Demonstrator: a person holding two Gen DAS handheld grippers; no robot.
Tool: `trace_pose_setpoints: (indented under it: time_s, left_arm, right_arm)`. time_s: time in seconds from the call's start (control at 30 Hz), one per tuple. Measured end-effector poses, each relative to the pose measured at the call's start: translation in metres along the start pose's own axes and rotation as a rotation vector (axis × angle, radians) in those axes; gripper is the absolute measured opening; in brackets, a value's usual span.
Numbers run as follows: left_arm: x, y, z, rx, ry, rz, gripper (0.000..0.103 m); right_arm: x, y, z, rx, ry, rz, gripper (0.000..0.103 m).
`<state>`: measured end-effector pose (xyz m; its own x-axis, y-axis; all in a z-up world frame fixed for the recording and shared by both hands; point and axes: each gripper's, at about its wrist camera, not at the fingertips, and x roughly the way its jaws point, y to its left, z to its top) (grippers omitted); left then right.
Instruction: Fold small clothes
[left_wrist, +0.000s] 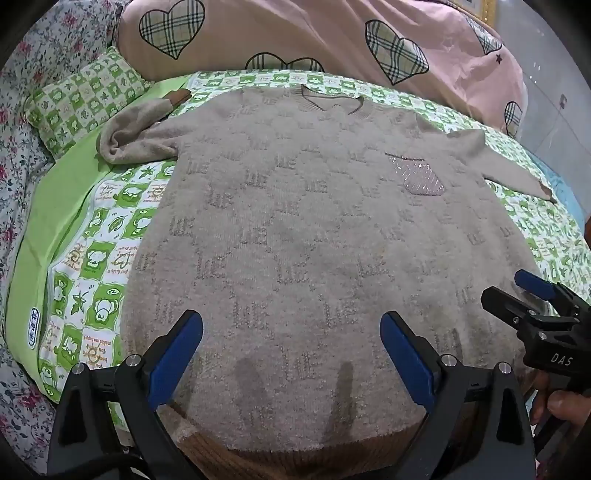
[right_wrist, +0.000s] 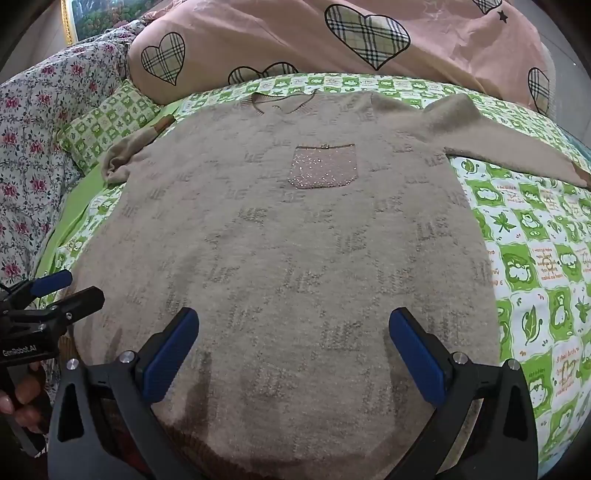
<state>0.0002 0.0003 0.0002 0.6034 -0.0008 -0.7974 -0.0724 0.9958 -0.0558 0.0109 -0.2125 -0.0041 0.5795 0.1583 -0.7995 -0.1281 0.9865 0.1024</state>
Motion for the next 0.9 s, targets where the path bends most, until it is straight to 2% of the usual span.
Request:
trace_pose_setpoints:
  time_s: [0.43,0.83,0.9]
  left_arm:
    - [0.002,0.000,0.002,-0.004,0.006,-0.001,0.097]
    - [0.002,-0.001,0.003,-0.004,0.008,-0.001,0.097]
    - [0.000,-0.002,0.005,-0.001,0.008,-0.002,0.097]
  right_arm:
    - [0.003,0.014,0.005,0.010,-0.002,0.016,0.103]
    - [-0.001,0.011,0.004,0.019,-0.011,0.033,0.103]
    - [-0.001,0.010,0.004,-0.001,0.010,0.005,0.103]
